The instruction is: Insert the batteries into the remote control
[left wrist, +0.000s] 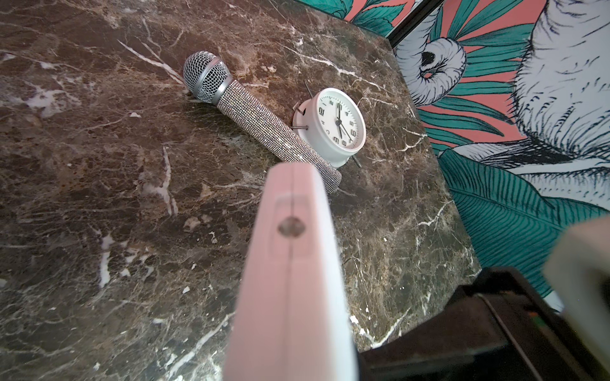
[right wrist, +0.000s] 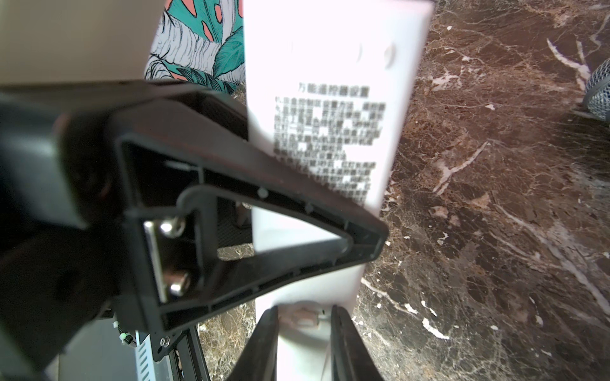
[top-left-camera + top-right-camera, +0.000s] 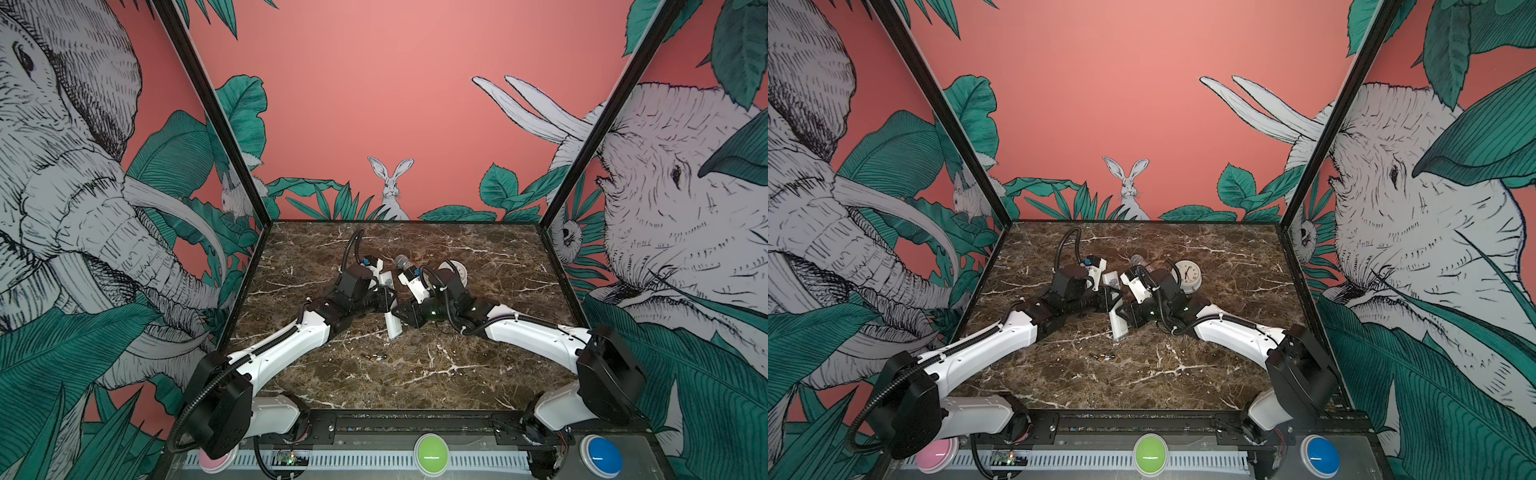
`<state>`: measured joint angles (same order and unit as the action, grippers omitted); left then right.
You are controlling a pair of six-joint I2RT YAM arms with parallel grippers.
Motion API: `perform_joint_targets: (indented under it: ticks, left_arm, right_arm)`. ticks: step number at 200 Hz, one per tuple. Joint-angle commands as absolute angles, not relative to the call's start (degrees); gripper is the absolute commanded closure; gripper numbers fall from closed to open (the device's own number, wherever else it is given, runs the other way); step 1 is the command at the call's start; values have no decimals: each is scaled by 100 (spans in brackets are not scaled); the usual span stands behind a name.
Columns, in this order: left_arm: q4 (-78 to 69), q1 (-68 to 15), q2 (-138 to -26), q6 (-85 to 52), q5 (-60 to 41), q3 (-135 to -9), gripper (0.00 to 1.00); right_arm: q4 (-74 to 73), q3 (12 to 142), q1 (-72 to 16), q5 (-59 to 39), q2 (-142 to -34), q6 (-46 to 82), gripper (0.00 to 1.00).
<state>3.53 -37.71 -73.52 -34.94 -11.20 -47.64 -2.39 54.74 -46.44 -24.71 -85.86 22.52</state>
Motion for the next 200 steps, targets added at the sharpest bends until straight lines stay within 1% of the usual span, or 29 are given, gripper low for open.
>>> perform_joint_targets:
  ticks: [1,70,200]
  left_arm:
    - [88,-3806,-7240,-3585,-1235,-4836,100]
    - [143,-3806,-7243,-3560,-1148,-4816,100]
    - [185,-3736,-7292,-3524,-1090,-4780,100]
  right_arm:
    - [-382,5440,-4658,-2543,-8519,2270,73]
    - [-378,5388,-4658,-2549,-8412,2281,76]
    - [-576,5220,-4608,-2601,-8060,2313,76]
